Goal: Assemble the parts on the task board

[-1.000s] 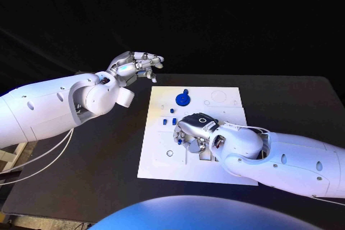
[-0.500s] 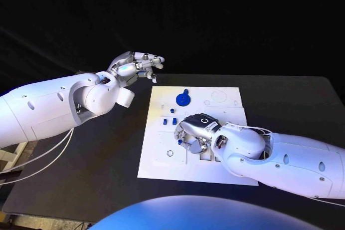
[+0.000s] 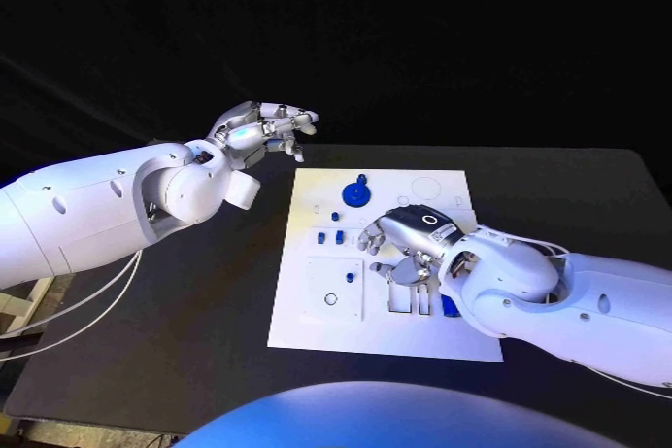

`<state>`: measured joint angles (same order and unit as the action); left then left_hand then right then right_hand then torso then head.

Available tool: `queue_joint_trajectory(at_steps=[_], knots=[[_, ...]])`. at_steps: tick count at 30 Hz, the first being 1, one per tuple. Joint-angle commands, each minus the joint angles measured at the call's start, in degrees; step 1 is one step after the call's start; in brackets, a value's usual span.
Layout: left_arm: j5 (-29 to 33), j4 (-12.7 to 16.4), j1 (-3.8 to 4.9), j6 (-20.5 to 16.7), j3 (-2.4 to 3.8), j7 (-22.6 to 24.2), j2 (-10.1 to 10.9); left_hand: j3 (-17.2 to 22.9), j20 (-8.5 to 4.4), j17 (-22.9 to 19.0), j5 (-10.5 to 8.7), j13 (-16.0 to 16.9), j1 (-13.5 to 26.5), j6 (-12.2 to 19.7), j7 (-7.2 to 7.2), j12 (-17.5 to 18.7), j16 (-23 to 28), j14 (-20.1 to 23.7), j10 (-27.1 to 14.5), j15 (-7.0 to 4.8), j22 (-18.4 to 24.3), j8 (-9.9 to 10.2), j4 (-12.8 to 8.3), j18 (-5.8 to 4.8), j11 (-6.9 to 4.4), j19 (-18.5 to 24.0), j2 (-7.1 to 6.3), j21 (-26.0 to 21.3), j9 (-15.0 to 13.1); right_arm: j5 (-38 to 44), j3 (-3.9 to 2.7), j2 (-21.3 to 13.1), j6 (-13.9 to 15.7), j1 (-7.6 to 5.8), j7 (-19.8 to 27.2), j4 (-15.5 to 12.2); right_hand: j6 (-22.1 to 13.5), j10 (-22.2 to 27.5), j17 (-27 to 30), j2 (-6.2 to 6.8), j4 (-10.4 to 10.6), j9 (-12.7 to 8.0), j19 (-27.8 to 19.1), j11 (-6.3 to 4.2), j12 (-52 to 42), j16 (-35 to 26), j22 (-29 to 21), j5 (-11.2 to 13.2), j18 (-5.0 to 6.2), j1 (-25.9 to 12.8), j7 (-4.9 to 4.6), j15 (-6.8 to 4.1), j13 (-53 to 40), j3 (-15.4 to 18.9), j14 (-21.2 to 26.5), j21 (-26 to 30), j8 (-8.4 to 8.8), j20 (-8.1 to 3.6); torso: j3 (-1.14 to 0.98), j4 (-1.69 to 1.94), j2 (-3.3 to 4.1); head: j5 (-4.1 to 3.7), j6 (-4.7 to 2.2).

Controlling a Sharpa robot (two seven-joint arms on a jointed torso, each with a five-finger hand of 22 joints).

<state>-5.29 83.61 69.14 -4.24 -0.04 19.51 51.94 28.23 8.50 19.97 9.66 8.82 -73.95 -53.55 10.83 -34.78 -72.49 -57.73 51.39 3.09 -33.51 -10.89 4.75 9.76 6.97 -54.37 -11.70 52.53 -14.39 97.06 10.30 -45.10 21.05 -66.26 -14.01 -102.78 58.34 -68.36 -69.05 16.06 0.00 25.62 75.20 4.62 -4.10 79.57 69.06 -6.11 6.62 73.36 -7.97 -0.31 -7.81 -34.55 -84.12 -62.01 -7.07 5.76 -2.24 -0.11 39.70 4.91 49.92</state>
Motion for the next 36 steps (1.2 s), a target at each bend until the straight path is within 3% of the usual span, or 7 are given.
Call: queue_joint_trajectory(at_steps=[1, 4, 8, 13, 17, 22, 36], knots=[[0.37, -0.07, 0.06, 1.08, 0.03, 0.17, -0.06, -0.14, 0.11, 0.08, -0.12, 0.02, 0.12, 0.41, -0.18, -0.36, -0.14, -0.09, -0.37, -0.02, 0.05, 0.37, 0.35, 0.83, 0.02, -0.29, 0.09, -0.35, -0.09, -5.22, -0.30, -2.27, 0.81, -1.71, 1.07, -1.39, 0.11, -0.04, -0.07, 0.33, 0.12, 0.05, 0.29, 0.16, -0.39, 0.20, 0.18, -0.33, -0.09, -0.19, -0.36, 0.42, 0.16, 0.67, -2.12, -0.28, 0.08, 0.19, 0.02, -0.05, -0.09, -0.17, -0.33], [0.37, -0.15, 0.06, 1.18, 0.03, 0.15, -0.11, -0.19, 0.11, 0.07, -0.12, 0.02, 0.09, 0.43, -0.18, -0.38, -0.12, -0.06, -0.41, -0.01, 0.10, 0.37, 0.40, 0.83, 0.03, -0.31, 0.10, -0.41, -0.12, -7.91, -0.51, -4.25, -0.72, -3.29, 1.09, -1.95, -0.07, 0.98, -0.01, 0.44, 0.35, -0.01, 0.23, 0.33, -0.26, 0.30, -0.01, -0.41, -0.05, -0.36, -0.45, 0.59, 0.50, 1.80, -2.11, 0.05, 0.25, 0.32, 0.05, -0.01, -0.10, -0.49, -0.58], [0.37, -0.26, 0.05, 1.44, 0.02, 0.07, -0.23, -0.19, 0.11, 0.07, -0.12, 0.02, 0.09, 0.43, -0.18, -0.38, -0.12, -0.06, -0.41, -0.01, 0.10, 0.37, 0.40, 0.83, 0.03, -0.31, 0.10, -0.41, -0.12, -10.28, -0.67, -6.82, -4.01, -5.43, 1.13, -1.28, -0.70, 3.95, 0.81, -0.11, 1.04, -0.27, -0.08, 0.59, -0.69, 0.26, -0.57, -1.23, 0.12, 0.40, -0.44, 0.86, 1.43, 6.72, -1.86, 1.13, 0.85, 0.61, 0.08, -0.02, -0.07, -0.88, -0.89], [0.37, -0.31, 0.05, 1.63, 0.02, 0.02, -0.35, -0.21, 0.11, 0.07, -0.12, 0.02, 0.06, 0.43, -0.18, -0.40, -0.12, -0.05, -0.41, -0.01, 0.12, 0.37, 0.42, 0.83, 0.03, -0.33, 0.10, -0.43, -0.13, -11.26, -0.71, -8.21, -6.47, -6.28, 1.56, 0.58, -1.01, 5.87, 0.93, -1.39, 2.16, -0.65, 0.06, 0.86, -1.62, 0.54, -0.68, -1.52, 0.13, 2.46, -0.68, 1.08, 2.32, 11.54, -1.82, 1.53, 1.37, 0.81, 0.05, 0.04, 0.00, -1.10, -1.25], [0.37, -0.32, 0.05, 1.71, 0.02, 0.01, -0.39, -0.23, 0.10, 0.07, -0.12, 0.02, 0.03, 0.44, -0.19, -0.41, -0.11, -0.04, -0.42, -0.01, 0.13, 0.38, 0.43, 0.83, 0.02, -0.33, 0.11, -0.45, -0.14, -10.89, -0.70, -8.65, -8.07, -6.36, 1.87, 1.67, -1.13, 6.25, 1.04, -1.77, 2.87, -0.91, 0.08, 0.90, -2.40, 0.69, -0.79, -1.65, 0.19, 3.47, -0.76, 1.14, 2.72, 13.79, -1.80, 1.81, 1.65, 0.86, -0.06, 0.09, 0.07, -1.12, -1.30], [0.37, -0.32, 0.05, 1.67, 0.02, -0.04, -0.38, -0.38, 0.09, 0.05, -0.09, 0.00, -0.35, 0.97, -0.09, -0.52, -0.09, 0.02, -0.53, 0.00, 0.30, 0.68, 0.47, 0.83, 0.06, -0.48, 0.07, -0.66, -0.14, -9.72, -0.58, -8.50, -9.93, -5.97, 1.50, 2.55, -1.00, 6.39, 0.81, -2.43, 3.67, -1.10, 0.39, 0.83, -3.29, 0.99, -0.47, -1.76, 0.09, 4.60, -0.61, 1.04, 3.09, 15.73, -1.85, 1.52, 1.76, 0.85, 0.01, 0.06, 0.07, -1.01, -1.26], [0.36, -0.40, 0.05, 1.47, 0.02, -0.26, -0.24, -0.61, 0.09, 0.05, -0.10, -0.04, -0.85, 1.86, 0.11, -0.71, -0.12, 0.00, -0.65, 0.06, 0.52, 1.20, 0.62, 0.81, 0.17, -0.76, 0.09, -0.93, -0.13, -9.00, -0.37, -7.17, -10.73, -4.97, 1.02, 3.60, 0.27, 3.68, -0.33, -3.48, 5.10, -1.38, 1.75, 0.32, -5.42, 1.96, 1.24, -2.12, -0.35, 6.12, -0.33, 0.65, 3.30, 14.54, -2.18, -0.57, 1.38, 0.51, 0.07, 0.08, 0.04, -0.93, -1.15]])
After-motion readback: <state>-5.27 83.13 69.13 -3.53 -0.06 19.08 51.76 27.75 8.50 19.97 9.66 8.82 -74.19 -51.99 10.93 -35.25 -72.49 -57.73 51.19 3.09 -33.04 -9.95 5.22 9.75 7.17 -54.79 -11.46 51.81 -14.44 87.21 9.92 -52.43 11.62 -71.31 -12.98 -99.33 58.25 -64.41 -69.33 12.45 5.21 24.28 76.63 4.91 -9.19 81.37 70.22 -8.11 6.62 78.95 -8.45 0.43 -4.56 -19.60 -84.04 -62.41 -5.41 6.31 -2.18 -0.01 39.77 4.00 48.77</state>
